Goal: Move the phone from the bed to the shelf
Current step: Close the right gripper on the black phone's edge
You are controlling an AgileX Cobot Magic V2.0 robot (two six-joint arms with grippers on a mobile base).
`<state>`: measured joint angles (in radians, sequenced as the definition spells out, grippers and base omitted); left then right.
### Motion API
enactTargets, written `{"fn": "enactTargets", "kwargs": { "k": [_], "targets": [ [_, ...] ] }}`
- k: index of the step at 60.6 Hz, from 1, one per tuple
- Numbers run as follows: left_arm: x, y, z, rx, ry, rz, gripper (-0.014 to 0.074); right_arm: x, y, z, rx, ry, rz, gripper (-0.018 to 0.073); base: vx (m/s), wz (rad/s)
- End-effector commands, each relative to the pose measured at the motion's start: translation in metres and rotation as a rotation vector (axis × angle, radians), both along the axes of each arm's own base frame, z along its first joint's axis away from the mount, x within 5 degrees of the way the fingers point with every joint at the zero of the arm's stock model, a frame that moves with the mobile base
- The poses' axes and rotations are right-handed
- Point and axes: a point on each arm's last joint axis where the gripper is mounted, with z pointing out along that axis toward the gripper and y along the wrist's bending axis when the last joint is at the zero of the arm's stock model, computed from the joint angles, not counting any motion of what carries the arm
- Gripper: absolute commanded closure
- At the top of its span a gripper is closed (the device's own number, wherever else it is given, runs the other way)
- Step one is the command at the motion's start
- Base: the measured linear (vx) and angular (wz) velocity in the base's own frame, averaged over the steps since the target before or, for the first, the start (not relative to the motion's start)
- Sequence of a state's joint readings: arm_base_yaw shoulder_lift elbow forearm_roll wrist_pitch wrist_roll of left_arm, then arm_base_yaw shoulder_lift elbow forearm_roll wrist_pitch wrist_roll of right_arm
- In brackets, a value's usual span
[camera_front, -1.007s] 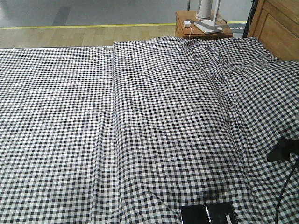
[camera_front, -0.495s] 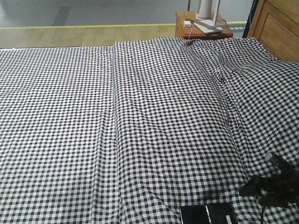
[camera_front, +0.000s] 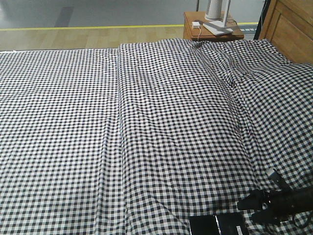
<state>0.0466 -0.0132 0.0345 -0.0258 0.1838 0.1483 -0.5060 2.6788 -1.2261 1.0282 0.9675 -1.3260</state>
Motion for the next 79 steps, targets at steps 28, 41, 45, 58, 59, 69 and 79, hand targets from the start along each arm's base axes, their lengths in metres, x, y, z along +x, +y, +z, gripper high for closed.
{"fn": "enactTargets", "kwargs": {
  "k": [28, 41, 45, 58, 59, 69, 79],
  "targets": [
    [-0.001, 0.0, 0.015, -0.01, -0.108, 0.003, 0.0595, 0.013, 0.029, -0.013, 0.145, -0.006, 0.101, -0.0071, 0.0, 0.0],
    [-0.001, 0.0, 0.015, -0.01, -0.108, 0.003, 0.0595, 0.012, 0.05, -0.023, 0.161, 0.012, 0.144, -0.0062, 0.0, 0.0],
    [-0.001, 0.0, 0.015, -0.01, -0.108, 0.003, 0.0595, 0.012, 0.054, -0.024, 0.162, 0.012, 0.158, -0.0056, 0.0, 0.0],
    [-0.001, 0.0, 0.015, -0.01, -0.108, 0.003, 0.0595, 0.011, 0.057, -0.022, 0.189, 0.016, 0.166, 0.0041, 0.0, 0.0],
    [-0.001, 0.0, 0.015, -0.01, -0.108, 0.003, 0.0595, 0.011, 0.057, -0.022, 0.191, 0.016, 0.167, 0.0051, 0.0, 0.0],
    [-0.001, 0.0, 0.015, -0.01, -0.108, 0.003, 0.0595, 0.011, 0.057, -0.019, 0.205, 0.015, 0.181, 0.0227, 0.0, 0.0],
    [-0.001, 0.0, 0.015, -0.01, -0.108, 0.003, 0.0595, 0.01, 0.058, -0.015, 0.235, 0.02, 0.202, 0.0481, 0.0, 0.0]
  ]
}}
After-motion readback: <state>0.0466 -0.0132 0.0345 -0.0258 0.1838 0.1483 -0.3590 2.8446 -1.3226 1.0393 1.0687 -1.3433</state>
